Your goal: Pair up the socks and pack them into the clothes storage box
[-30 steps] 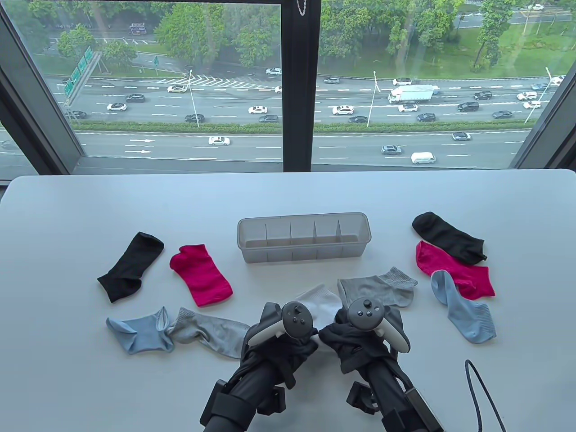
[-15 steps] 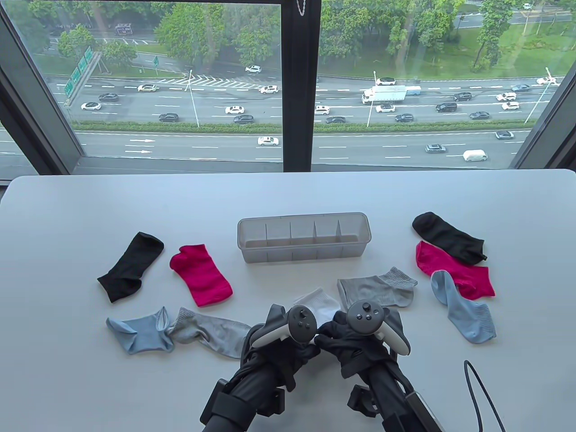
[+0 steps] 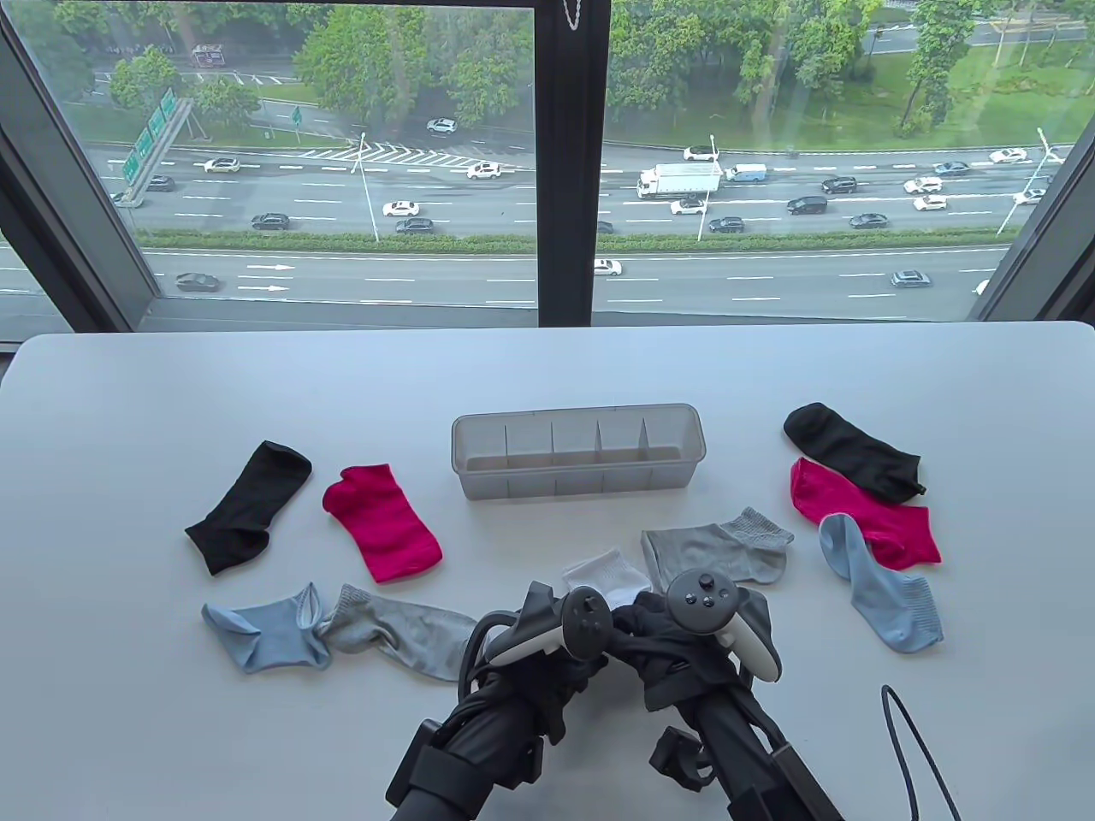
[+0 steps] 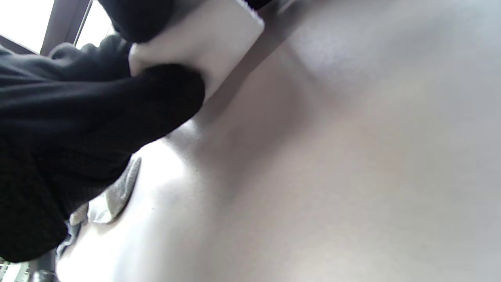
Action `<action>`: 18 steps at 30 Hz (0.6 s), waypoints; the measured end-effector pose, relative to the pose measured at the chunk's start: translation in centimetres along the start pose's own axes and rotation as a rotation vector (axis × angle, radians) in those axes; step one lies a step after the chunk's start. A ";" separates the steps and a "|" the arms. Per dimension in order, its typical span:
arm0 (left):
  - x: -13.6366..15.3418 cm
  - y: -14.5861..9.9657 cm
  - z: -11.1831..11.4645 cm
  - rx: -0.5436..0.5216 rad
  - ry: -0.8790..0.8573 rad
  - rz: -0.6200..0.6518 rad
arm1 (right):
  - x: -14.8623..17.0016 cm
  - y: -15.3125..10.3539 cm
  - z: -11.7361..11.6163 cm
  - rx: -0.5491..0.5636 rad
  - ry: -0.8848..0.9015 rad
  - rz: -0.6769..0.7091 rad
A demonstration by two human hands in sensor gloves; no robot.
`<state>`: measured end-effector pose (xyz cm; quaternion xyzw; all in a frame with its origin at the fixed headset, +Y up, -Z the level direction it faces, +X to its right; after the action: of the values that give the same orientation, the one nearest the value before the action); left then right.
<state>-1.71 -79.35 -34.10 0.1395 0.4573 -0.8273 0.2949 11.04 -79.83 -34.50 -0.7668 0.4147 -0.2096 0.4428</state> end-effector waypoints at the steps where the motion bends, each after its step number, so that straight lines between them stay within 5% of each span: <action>1: 0.0 0.0 0.0 -0.001 0.000 -0.002 | 0.1 0.0 0.0 -0.003 0.015 -0.003; 4: -0.1 -0.3 -0.4 -0.057 0.002 0.002 | 0.1 0.1 0.2 0.007 -0.056 -0.017; 6: -0.1 -0.9 -1.3 -0.188 0.040 0.002 | 0.0 0.0 0.5 0.053 -0.085 -0.032; 13: 0.4 -0.9 -1.3 -0.150 -0.028 0.019 | 0.1 0.0 0.4 -0.018 0.026 0.053; 18: 0.2 -1.0 -1.5 -0.164 -0.013 0.015 | -0.1 0.0 1.0 0.046 -0.026 0.095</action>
<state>-2.50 -77.77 -34.32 0.1130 0.5204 -0.7857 0.3147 11.66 -79.22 -35.03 -0.7385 0.4399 -0.1877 0.4753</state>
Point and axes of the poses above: the tracker on the back of each hand, its own x axis roughly to the little-finger side, its own y axis roughly from the wrist to the fingertips, z = x × y, the point moved 5 cm from there along y, roughly from the wrist to the fingertips, and after that the axes turned 12 degrees about z, right-handed, at the moved point
